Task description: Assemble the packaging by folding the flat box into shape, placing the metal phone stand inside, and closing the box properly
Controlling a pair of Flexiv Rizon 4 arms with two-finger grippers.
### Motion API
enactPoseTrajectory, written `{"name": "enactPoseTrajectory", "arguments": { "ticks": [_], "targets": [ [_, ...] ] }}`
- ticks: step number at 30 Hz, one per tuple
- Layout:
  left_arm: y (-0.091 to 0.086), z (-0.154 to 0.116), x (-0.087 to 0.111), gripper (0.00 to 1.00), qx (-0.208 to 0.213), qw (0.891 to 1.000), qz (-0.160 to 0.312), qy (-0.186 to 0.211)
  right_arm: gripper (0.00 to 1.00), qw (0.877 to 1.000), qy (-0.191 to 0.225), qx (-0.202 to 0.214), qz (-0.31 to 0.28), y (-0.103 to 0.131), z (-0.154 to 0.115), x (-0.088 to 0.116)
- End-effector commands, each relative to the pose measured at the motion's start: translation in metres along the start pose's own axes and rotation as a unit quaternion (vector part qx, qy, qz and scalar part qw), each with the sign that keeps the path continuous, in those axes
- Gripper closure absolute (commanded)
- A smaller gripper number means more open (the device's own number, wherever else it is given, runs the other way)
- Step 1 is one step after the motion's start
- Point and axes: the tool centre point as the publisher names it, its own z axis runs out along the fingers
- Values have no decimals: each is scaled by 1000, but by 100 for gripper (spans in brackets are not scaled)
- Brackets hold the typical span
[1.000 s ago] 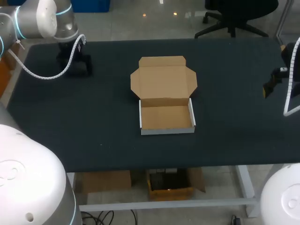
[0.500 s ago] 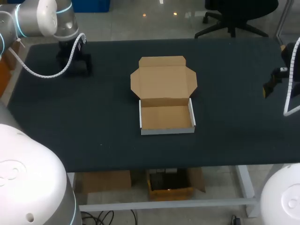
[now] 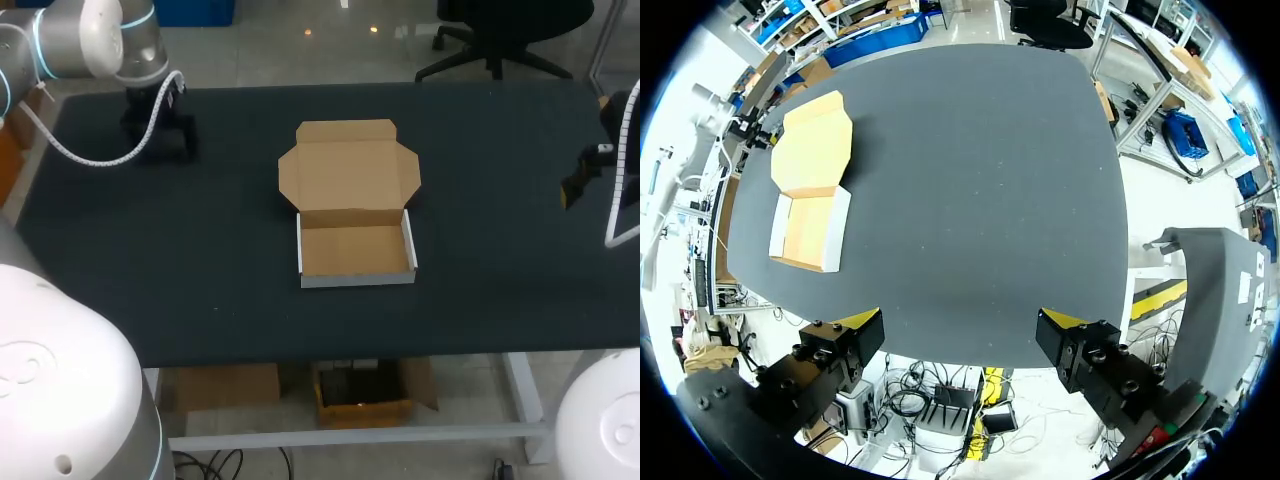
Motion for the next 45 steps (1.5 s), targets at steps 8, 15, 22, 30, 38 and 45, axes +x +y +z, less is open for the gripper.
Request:
{"name": "enactPoseTrajectory", "arguments": {
  "ticks": [8,15,22,30,38,45],
  "targets": [
    [-11,0,4,0,-1,1000,2,-8,0,1000,0,1,0,0,-1,0],
    [-13,0,5,0,1,1000,2,-11,0,1000,0,1,0,0,-1,0],
    [-17,1,4,0,1,1000,-5,-10,0,1000,0,1,0,0,-1,0],
    [-22,2,4,0,2,1000,-14,-13,0,1000,0,1,0,0,-1,0],
    [-26,4,4,12,2,1000,-18,-13,0,1000,0,1,0,0,-1,0],
    [-29,6,2,16,1,1000,-22,-13,0,1000,0,1,0,0,-1,0]
  ]
}}
